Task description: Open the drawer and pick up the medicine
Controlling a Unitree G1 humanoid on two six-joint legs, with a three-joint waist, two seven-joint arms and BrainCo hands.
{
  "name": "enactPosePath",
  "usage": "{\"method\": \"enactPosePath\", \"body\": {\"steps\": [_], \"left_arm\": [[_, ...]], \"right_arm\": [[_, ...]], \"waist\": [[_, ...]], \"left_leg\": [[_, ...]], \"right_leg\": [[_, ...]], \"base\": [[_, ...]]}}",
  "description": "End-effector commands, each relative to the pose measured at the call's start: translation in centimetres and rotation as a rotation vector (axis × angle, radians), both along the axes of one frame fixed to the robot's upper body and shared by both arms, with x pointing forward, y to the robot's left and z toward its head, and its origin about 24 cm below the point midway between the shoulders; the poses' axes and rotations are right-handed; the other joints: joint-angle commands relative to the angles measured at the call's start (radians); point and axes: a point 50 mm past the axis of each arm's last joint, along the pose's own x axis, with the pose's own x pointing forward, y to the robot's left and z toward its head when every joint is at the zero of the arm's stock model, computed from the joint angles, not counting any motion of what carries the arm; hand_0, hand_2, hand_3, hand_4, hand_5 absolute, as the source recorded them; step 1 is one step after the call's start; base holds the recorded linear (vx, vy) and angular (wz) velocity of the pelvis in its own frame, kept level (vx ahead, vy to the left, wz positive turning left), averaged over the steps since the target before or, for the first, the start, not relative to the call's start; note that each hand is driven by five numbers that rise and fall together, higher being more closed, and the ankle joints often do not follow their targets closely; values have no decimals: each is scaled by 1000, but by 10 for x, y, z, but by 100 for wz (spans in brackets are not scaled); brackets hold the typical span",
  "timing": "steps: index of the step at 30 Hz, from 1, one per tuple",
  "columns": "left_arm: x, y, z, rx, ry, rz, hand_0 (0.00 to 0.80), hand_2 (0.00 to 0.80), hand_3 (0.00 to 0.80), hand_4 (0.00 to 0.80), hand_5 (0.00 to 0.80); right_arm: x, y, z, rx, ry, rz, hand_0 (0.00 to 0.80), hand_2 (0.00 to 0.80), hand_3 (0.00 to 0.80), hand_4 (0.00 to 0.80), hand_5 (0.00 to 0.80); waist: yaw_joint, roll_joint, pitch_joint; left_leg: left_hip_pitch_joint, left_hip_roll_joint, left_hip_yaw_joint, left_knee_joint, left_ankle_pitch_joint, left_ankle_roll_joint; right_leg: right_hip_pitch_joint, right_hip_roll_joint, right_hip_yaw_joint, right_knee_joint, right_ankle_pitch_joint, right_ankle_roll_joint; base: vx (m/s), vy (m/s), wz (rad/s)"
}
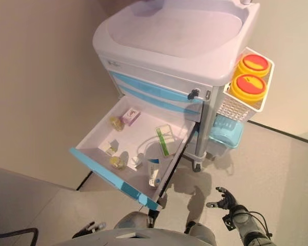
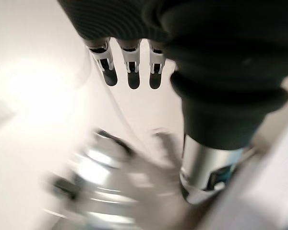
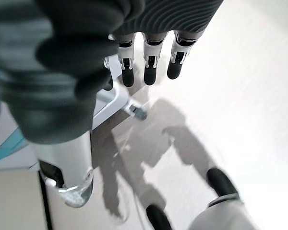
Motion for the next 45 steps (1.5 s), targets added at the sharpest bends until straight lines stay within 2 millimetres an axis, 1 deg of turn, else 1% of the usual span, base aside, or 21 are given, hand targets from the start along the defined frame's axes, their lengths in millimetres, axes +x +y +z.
{"method": "enactPosePath", "body": {"steps": [1,3,4,6,9,10,12,14,16,19,21,23,26,29,32,35,37,42,45], "left_arm": [[19,9,5,78,1,-178,0,0,0,0,0],[18,6,4,81,20,-188,0,0,0,0,0],[17,6,3,89,28,-187,0,0,0,0,0],[13,5,2,95,45,-217,0,0,0,0,0],[9,0,0,94,70,-279,0,0,0,0,0],[9,-2,-1,92,74,-297,0,0,0,0,0],[11,-4,-1,91,78,-309,0,0,0,0,0],[16,-6,-1,84,65,-321,0,0,0,0,0],[22,-9,-1,80,43,-337,0,0,0,0,0],[30,-13,0,93,14,-367,0,0,0,0,0],[33,-15,0,87,10,-356,0,0,0,0,0],[36,-15,0,73,1,-310,0,0,0,0,0],[39,-17,0,45,-9,-239,0,0,0,0,0],[40,-20,0,45,-22,-237,0,0,0,0,0],[41,-20,1,49,-40,-232,0,0,0,0,0],[41,-18,2,56,-42,-227,0,0,0,0,0],[40,-15,2,64,-33,-224,0,0,0,0,0],[37,-6,3,81,-3,-214,0,0,0,0,0],[34,-4,3,83,14,-210,0,0,0,0,0]], "right_arm": [[41,8,29,-35,-265,45,0,0,0,0,0],[54,16,46,-32,-369,76,0,0,0,0,0],[64,25,60,-33,-446,127,0,0,0,0,0],[76,40,86,-38,-577,228,0,0,0,0,0],[90,59,132,-21,-778,407,0,0,0,0,0],[94,68,154,-18,-865,501,0,0,0,0,0],[97,81,185,-21,-975,641,0,0,0,0,0],[95,95,212,-11,-1075,786,0,0,0,0,0],[92,107,234,19,-1154,908,0,0,0,0,0],[85,131,257,54,-1247,1111,0,0,0,0,0],[84,143,267,80,-1274,1192,0,0,0,0,0],[85,157,274,97,-1293,1272,0,0,0,0,0],[92,179,281,121,-1303,1337,0,0,0,0,0],[99,197,278,100,-1272,1391,0,0,0,0,0],[110,211,269,49,-1217,1428,0,0,0,0,0],[118,215,256,-20,-1151,1448,0,0,0,0,0],[126,215,243,-87,-1087,1450,0,0,0,0,0],[143,209,216,-197,-940,1410,0,0,0,0,0],[149,204,201,-249,-866,1382,0,0,0,0,0]], "waist": [[-37,-51,30],[-60,-56,30],[-76,-62,29],[-98,-70,29],[-127,-76,26],[-136,-76,24],[-147,-77,20],[-152,-78,17],[-151,-77,14],[-135,-77,11],[-117,-77,11],[-97,-77,11],[-56,-80,10],[-16,-79,11],[32,-74,14],[65,-68,17],[91,-65,17],[140,-60,15],[164,-61,11]], "left_leg": [[44,-85,14,48,-136,75],[53,-83,32,41,-142,86],[58,-84,43,35,-147,91],[66,-84,59,27,-152,99],[74,-83,86,14,-159,107],[76,-83,97,10,-161,109],[75,-82,116,8,-165,110],[74,-81,131,8,-169,112],[75,-80,140,7,-172,112],[69,-83,145,10,-176,114],[67,-85,141,12,-177,115],[66,-87,134,12,-176,116],[64,-90,114,13,-174,119],[59,-94,84,13,-167,118],[57,-98,39,5,-154,115],[52,-100,1,-7,-138,110],[50,-101,-31,-24,-120,104],[52,-97,-90,-72,-80,88],[49,-96,-117,-86,-66,78]], "right_leg": [[104,11,117,-211,163,72],[101,15,138,-217,171,76],[99,18,152,-223,176,80],[94,20,171,-229,186,86],[83,24,201,-237,199,97],[76,24,211,-239,204,103],[66,23,226,-244,212,112],[58,20,236,-248,218,119],[55,17,239,-252,222,125],[51,8,235,-257,227,132],[52,4,231,-257,226,133],[56,-1,223,-256,224,133],[64,-10,201,-250,216,128],[72,-16,175,-242,206,121],[86,-22,138,-239,197,111],[96,-27,106,-239,191,106],[104,-30,78,-241,188,104],[127,-30,19,-251,179,99],[139,-31,-11,-258,175,98]], "base": [[39,19,-34],[28,15,-35],[16,11,-25],[8,9,-26],[2,15,-36],[-6,28,-31],[-12,32,-27],[-19,28,-26],[-21,25,-21],[-23,19,-14],[-9,6,-2],[-1,1,3],[5,-8,14],[0,-2,35],[-5,6,42],[-15,7,46],[-10,-11,49],[7,-16,49],[14,-17,43]]}}
